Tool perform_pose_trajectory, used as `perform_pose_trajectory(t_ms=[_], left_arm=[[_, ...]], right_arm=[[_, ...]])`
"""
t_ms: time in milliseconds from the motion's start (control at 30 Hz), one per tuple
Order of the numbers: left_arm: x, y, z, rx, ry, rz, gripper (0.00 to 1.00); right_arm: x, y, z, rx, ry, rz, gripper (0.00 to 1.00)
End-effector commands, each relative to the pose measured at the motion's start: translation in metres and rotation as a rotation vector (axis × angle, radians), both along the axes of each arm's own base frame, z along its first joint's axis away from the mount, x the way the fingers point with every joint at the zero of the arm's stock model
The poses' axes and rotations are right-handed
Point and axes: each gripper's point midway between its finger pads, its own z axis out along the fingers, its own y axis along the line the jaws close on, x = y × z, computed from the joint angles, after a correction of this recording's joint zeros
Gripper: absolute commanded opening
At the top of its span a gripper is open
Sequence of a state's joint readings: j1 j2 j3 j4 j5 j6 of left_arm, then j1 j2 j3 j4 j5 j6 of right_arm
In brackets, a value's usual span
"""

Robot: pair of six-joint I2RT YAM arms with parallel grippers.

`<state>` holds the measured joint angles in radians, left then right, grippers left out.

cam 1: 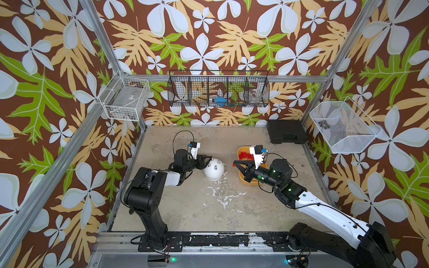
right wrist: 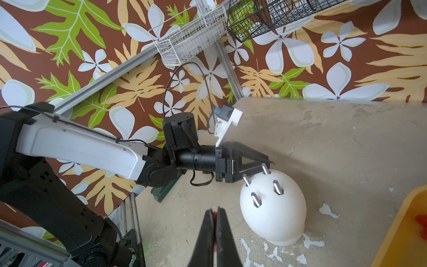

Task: Cover the protruding screws with screw protection sleeves
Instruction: Move the plastic shell to the center of the board.

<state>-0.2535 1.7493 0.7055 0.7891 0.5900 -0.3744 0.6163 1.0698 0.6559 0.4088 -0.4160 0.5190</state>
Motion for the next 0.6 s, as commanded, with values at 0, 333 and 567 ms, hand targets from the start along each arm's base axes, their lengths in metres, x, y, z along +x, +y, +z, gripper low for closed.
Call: perform_pose_trajectory(t_ms=[0,333,567], left_arm=[[0.007,0.009,0.014,0.005,-0.044,0.074,0.52],[-0.011,0.116,0.106,0.153,-0.151,0.715,0.57],[-0.115,0.046,0.154,0.062,-0.422,0.426,0.62]], right_arm=[[0.000,0.002,0.013,0.041,-0.034,0.011,0.00],[-0.006,0.012,0.029,0.083,-0.009,0.082,0.00],[-0.040,0.023,0.059,0.137,-0.053,0.281,0.00]])
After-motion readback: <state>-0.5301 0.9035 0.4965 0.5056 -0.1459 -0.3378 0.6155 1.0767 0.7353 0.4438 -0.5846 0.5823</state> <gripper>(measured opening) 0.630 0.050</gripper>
